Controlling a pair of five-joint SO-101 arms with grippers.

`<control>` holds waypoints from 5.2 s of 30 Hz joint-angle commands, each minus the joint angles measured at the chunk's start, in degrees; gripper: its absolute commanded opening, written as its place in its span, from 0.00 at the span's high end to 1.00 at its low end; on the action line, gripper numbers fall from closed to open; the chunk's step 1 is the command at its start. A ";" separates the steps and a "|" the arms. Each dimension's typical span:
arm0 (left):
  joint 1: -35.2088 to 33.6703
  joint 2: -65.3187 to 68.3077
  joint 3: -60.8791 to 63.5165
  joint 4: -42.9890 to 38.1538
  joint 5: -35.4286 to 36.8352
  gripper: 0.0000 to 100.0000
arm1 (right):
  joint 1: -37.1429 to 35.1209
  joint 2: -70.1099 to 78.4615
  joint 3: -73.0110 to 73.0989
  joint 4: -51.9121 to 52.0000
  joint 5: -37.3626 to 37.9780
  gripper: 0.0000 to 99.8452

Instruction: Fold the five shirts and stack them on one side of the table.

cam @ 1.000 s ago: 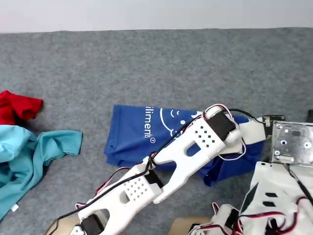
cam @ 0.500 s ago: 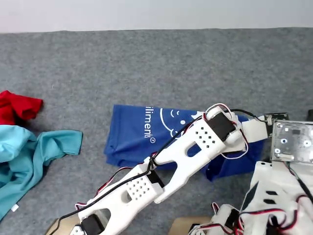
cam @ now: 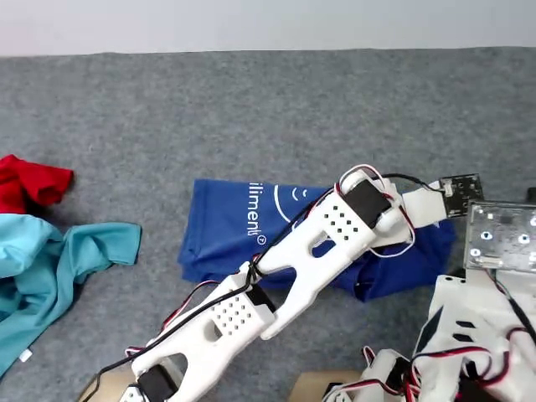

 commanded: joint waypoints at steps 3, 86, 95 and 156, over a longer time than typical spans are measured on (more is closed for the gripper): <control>-0.53 2.20 -1.10 -0.79 -0.97 0.99 | 0.40 -0.13 0.18 2.07 0.26 0.99; -6.07 -13.45 21.93 2.55 7.91 0.92 | 0.48 -0.13 0.26 2.15 0.62 0.99; -6.24 -4.66 21.93 2.20 9.05 0.92 | 0.48 -0.13 0.09 2.15 0.62 0.99; 8.88 -31.03 49.63 -1.67 10.02 0.88 | 0.48 -0.13 0.26 2.15 0.26 0.99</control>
